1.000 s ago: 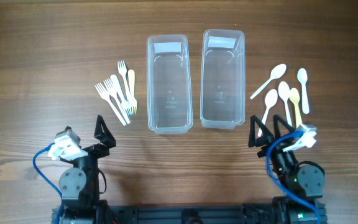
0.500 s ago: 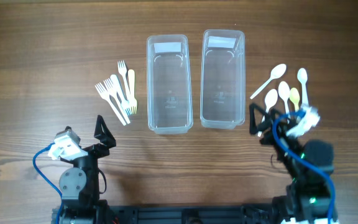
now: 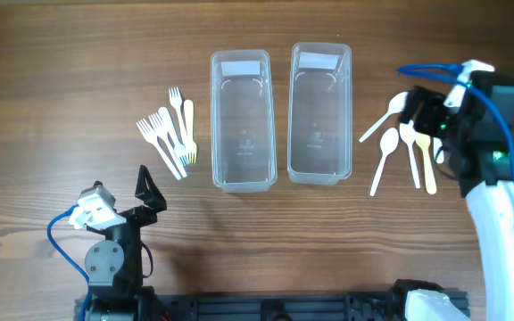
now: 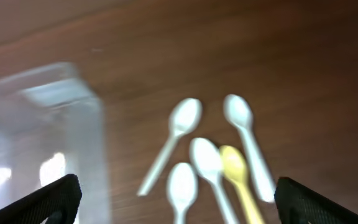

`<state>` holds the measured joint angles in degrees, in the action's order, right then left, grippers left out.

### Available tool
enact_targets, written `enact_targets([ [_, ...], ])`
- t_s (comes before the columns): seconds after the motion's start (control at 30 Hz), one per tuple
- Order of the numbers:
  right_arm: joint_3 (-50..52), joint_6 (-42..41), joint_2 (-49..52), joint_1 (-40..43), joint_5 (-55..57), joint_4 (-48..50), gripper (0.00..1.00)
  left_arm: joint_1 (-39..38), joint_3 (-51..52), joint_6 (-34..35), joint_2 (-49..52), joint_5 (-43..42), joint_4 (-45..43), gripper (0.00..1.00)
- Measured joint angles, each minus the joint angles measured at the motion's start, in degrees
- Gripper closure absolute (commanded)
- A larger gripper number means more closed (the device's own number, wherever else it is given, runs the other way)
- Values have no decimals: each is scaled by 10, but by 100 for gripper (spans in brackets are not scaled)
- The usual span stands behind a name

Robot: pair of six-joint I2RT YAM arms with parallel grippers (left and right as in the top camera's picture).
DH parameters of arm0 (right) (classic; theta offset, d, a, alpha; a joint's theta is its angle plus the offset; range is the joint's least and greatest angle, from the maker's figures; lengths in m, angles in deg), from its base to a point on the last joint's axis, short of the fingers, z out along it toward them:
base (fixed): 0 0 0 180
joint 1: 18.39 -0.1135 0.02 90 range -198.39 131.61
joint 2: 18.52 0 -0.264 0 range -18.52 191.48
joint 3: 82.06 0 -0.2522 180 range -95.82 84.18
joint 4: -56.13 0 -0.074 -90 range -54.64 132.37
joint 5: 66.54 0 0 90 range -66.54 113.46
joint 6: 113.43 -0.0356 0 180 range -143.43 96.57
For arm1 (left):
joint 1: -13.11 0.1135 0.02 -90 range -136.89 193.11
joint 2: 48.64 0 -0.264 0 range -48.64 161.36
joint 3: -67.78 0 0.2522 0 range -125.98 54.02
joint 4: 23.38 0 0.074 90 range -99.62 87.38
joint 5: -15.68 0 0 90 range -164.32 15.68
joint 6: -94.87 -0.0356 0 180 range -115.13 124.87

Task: Pack container
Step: 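Reach the right gripper over the spoons and grasp a white spoon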

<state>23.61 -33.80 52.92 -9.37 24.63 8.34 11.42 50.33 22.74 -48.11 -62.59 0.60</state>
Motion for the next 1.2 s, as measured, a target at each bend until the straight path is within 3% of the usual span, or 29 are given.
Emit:
enact_targets([
  [0.13, 0, 26, 50, 92, -9, 29, 4, 0, 0, 0, 0, 0, 0, 0],
  [0.23, 0, 34, 78, 115, -13, 41, 0, 0, 0, 0, 0, 0, 0, 0],
  [0.6, 0, 54, 246, 126, -18, 106, 5, 0, 0, 0, 0, 0, 0, 0],
  [0.77, 0, 56, 275, 133, -18, 132, 10, 0, 0, 0, 0, 0, 0, 0],
  [1.0, 0, 57, 322, 133, -18, 158, 7, 0, 0, 0, 0, 0, 0, 0],
  [1.2, 0, 57, 339, 133, -18, 169, 21, 0, 0, 0, 0, 0, 0, 0],
])
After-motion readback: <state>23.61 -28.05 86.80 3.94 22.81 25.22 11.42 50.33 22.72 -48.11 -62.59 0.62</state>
